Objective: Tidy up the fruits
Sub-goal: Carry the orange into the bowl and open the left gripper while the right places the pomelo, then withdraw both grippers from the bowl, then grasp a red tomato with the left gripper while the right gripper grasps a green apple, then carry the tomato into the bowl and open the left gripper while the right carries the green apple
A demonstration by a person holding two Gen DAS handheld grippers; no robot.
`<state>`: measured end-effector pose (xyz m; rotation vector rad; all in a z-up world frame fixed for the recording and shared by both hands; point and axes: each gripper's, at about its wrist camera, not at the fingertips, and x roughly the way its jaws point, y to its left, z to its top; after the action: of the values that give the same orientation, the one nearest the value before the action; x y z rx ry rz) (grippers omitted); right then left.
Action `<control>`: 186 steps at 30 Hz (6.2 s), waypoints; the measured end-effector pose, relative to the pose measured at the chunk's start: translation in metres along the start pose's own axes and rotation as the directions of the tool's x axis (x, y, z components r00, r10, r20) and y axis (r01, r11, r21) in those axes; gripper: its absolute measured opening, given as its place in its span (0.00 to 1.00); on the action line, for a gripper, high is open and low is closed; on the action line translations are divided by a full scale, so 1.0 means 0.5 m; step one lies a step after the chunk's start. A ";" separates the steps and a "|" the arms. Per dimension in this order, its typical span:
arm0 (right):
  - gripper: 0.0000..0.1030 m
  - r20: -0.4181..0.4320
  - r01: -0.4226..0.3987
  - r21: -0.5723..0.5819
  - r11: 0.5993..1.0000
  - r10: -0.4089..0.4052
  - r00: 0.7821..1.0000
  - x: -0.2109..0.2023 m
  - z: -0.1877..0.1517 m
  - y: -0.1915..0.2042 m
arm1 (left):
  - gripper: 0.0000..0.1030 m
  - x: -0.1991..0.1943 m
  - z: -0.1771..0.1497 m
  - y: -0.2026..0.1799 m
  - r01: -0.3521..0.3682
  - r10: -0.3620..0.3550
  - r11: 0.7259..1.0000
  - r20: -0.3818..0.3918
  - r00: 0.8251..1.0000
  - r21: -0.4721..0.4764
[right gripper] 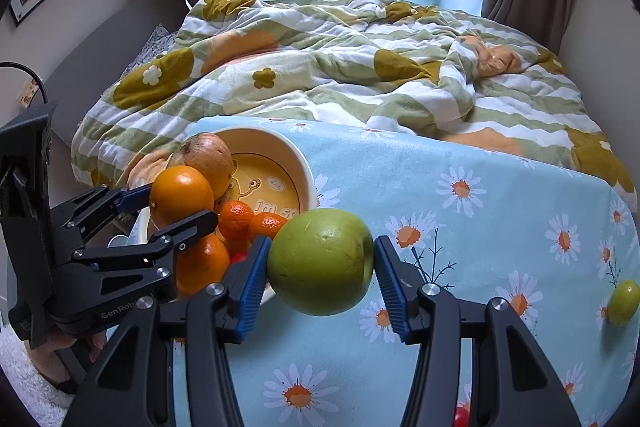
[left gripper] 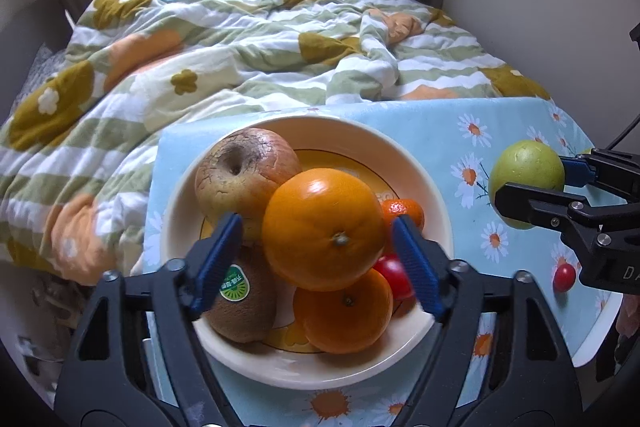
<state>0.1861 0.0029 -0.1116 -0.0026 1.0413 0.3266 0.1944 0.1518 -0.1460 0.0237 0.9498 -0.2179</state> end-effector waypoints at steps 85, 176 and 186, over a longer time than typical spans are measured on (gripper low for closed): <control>0.94 0.147 0.059 0.160 0.985 -0.083 0.986 -0.279 -0.057 -0.127 | 1.00 -0.255 -0.009 -0.171 0.049 -0.055 0.992 0.047 0.997 0.114; 0.51 -0.021 0.029 -0.220 0.975 -0.034 0.999 -0.198 -0.182 -0.509 | 0.36 -0.078 -0.118 -0.530 -0.113 0.108 0.977 -0.038 0.993 -0.178; 0.51 0.008 -0.029 -0.218 0.975 0.032 0.999 -0.236 -0.162 -0.369 | 0.36 -0.174 -0.102 -0.420 -0.120 0.129 0.974 0.031 0.991 -0.193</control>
<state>0.1121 -0.2164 -0.0811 -0.1823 0.9905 0.4670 0.0636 -0.0325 -0.0894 -0.0975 0.9190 -0.0104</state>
